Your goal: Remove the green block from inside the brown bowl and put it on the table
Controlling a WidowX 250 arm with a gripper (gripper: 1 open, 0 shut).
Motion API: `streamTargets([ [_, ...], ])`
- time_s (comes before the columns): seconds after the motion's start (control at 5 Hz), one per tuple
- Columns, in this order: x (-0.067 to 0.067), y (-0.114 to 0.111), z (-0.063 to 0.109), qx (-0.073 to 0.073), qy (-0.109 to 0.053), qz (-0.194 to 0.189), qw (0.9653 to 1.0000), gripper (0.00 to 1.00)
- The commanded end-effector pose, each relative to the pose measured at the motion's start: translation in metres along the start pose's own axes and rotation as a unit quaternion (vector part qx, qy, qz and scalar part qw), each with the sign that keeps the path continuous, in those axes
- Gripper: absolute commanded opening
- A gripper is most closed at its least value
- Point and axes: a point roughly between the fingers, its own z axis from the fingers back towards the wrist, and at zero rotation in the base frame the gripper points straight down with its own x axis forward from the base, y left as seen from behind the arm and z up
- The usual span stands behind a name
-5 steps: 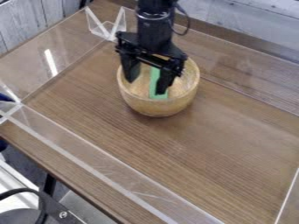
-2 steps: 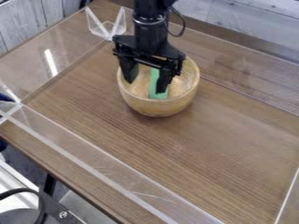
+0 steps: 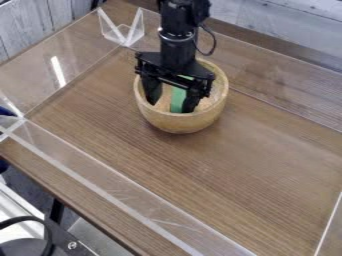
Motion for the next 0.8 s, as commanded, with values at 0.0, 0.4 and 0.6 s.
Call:
streamTargets([
  [0.0,0.014,-0.003,0.011,0.000,-0.026,-0.011,0.9996,1.00],
  [0.4,0.021,-0.008,0.026,-0.004,-0.019,-0.023,0.9996,1.00],
  [0.6,0.028,-0.011,0.039,-0.007,-0.015,-0.028,0.9995,1.00],
])
